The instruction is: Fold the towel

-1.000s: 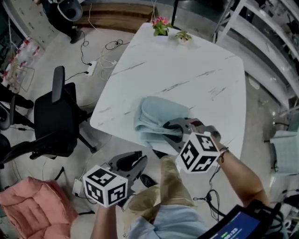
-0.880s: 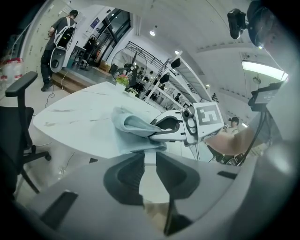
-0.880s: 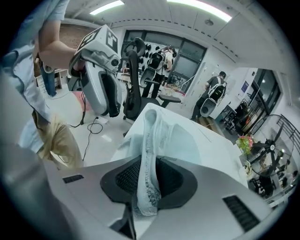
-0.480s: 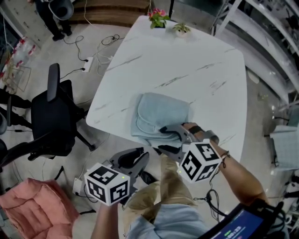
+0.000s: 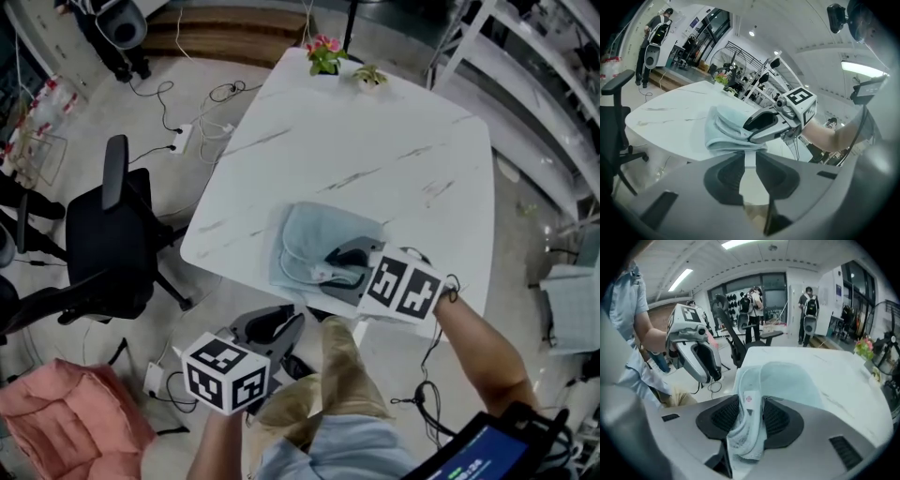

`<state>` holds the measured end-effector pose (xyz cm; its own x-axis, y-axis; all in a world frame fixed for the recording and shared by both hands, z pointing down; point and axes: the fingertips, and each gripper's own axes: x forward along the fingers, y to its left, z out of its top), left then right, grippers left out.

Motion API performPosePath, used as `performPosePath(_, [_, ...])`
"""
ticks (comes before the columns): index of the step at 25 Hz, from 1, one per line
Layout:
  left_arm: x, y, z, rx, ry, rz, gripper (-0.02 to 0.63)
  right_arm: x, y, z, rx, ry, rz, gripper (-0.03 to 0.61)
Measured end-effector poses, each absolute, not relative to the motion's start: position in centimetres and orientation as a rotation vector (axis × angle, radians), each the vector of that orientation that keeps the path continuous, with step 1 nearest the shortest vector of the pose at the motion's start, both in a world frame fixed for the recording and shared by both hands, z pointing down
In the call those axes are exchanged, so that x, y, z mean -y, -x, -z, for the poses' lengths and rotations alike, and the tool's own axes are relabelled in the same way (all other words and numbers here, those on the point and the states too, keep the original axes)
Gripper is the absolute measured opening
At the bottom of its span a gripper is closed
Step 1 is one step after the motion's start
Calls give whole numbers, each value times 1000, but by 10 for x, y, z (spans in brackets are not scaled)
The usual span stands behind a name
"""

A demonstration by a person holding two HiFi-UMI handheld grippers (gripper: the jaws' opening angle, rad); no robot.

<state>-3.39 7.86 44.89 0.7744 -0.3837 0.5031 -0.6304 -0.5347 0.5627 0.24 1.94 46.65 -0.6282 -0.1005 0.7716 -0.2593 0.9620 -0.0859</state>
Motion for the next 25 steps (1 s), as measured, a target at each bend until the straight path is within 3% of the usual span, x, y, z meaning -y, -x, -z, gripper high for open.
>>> performPosePath(2, [-79, 35, -451, 756, -2192, -414, 77, -25, -2, -476, 2221, -223, -250, 155])
performPosePath(5, [-81, 37, -450, 763, -2184, -410, 77, -26, 3, -461, 2257, -264, -102, 77])
performPosePath(9, [-79, 38, -447, 770, -2185, -400, 77, -31, 9, -446, 2233, -301, 243, 61])
performPosePath(16, [-73, 34, -450, 772, -2193, -387, 75, -46, 3, -494, 1969, -224, 697, 46])
performPosePath(18, [-69, 35, -452, 771, -2197, -392, 74, -53, 7, -497, 2008, -200, 649, 63])
performPosePath(21, [-65, 37, -450, 766, -2215, -398, 72, -66, 11, -472, 2194, -192, 394, 195])
performPosePath(22, [-62, 37, -447, 766, -2228, -398, 70, -65, 9, -455, 2285, -229, 299, 202])
performPosePath(23, [-58, 36, -442, 767, -2243, -397, 67, -60, 5, -436, 2377, -297, 202, 193])
performPosePath(25, [-50, 34, -433, 770, -2271, -393, 60, -40, -11, -411, 2502, -493, -22, 90])
